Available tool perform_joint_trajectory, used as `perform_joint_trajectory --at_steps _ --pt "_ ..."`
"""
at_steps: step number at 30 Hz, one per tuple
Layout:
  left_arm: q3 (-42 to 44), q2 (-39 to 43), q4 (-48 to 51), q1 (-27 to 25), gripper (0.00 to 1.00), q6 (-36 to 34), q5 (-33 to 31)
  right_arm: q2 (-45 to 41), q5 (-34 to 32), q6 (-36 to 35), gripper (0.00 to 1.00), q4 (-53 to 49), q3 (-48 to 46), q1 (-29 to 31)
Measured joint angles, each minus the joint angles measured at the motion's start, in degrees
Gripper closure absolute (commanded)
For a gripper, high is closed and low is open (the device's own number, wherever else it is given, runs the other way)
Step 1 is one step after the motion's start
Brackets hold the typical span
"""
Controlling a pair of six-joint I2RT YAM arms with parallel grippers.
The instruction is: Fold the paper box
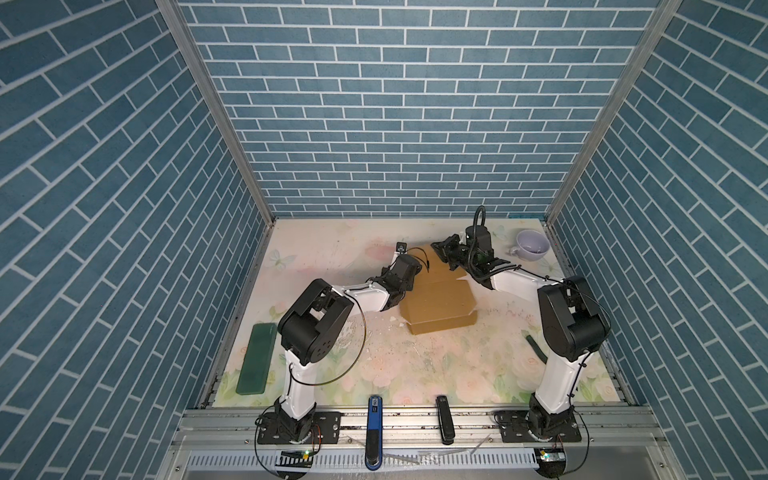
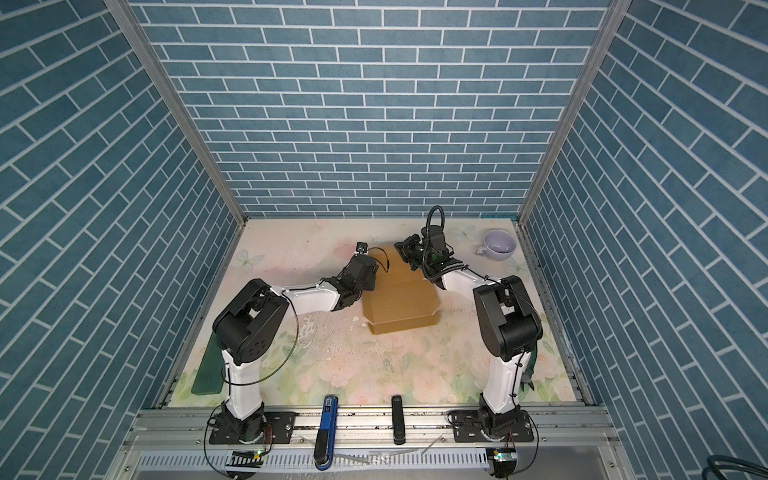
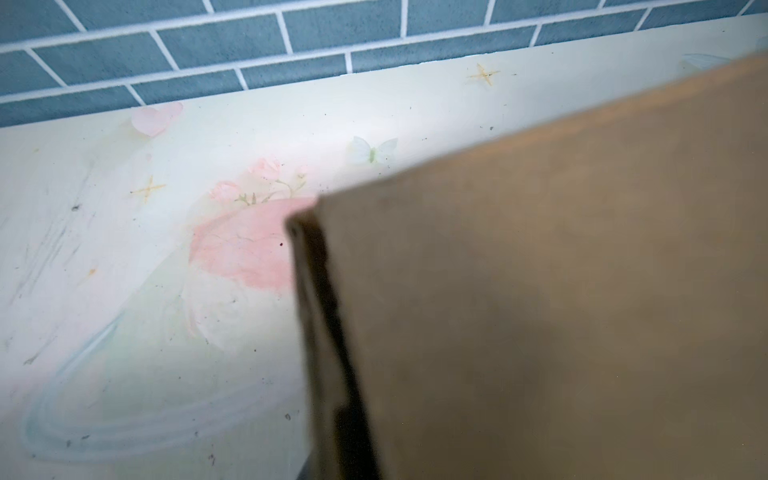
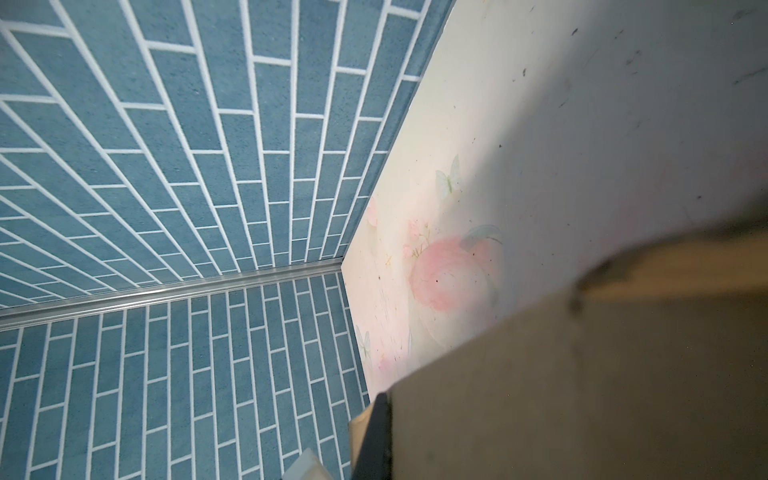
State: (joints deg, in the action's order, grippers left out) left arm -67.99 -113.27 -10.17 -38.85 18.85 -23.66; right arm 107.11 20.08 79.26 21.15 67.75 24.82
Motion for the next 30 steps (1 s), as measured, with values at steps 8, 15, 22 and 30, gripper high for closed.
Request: perform_joint_trajectory --at_steps 8,15,22,30 --pt "-2.3 -1.8 0.1 0.0 0.82 0.2 -0.8 -0.4 -0.2 0.0 0.97 0.1 -0.3 0.0" --pt "-2.3 -2.0 0.2 -0.1 0.94 0.6 -0.7 -1.1 -0.4 0.0 0.97 0.1 -1.0 0.0" --pt "-2.3 -2.0 0.0 -0.1 0.99 0.8 -0.6 -2.2 -1.3 0.4 0.96 -0.1 -2.2 0.3" --pt "0.0 -0.3 -0.5 -0.5 0.99 0.2 -1.2 -3.6 -1.7 0.2 0.8 -1.0 -3.1 1.3"
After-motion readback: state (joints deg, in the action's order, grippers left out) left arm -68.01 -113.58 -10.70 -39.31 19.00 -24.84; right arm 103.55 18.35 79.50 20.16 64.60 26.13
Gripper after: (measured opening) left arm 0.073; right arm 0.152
